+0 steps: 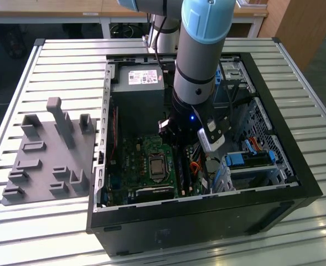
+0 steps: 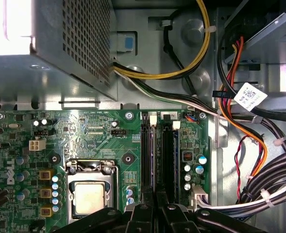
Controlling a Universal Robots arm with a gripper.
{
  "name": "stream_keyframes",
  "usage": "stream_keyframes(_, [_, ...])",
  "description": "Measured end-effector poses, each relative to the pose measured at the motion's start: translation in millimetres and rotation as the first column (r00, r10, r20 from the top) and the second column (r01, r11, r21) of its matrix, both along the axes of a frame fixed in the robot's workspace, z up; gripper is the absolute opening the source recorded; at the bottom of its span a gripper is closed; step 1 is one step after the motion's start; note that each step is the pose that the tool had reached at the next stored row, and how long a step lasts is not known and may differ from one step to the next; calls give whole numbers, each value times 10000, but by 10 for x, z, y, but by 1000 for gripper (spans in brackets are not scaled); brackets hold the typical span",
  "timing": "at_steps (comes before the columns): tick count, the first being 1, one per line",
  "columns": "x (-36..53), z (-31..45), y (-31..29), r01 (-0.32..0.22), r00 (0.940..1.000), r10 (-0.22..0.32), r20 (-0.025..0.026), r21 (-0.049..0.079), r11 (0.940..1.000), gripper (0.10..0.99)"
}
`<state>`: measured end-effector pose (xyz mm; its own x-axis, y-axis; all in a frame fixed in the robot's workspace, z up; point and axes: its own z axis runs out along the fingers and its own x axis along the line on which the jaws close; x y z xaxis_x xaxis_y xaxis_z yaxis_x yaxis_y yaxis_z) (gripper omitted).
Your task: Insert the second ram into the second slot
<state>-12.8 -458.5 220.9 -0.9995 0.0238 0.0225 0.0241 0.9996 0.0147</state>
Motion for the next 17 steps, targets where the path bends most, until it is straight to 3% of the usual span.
stream_keyframes(9, [11,0,0,0,10000,0,-27,-97,10000,137])
stream_keyframes(17, [18,6,0,-6,10000,6,-29,-22,10000,137])
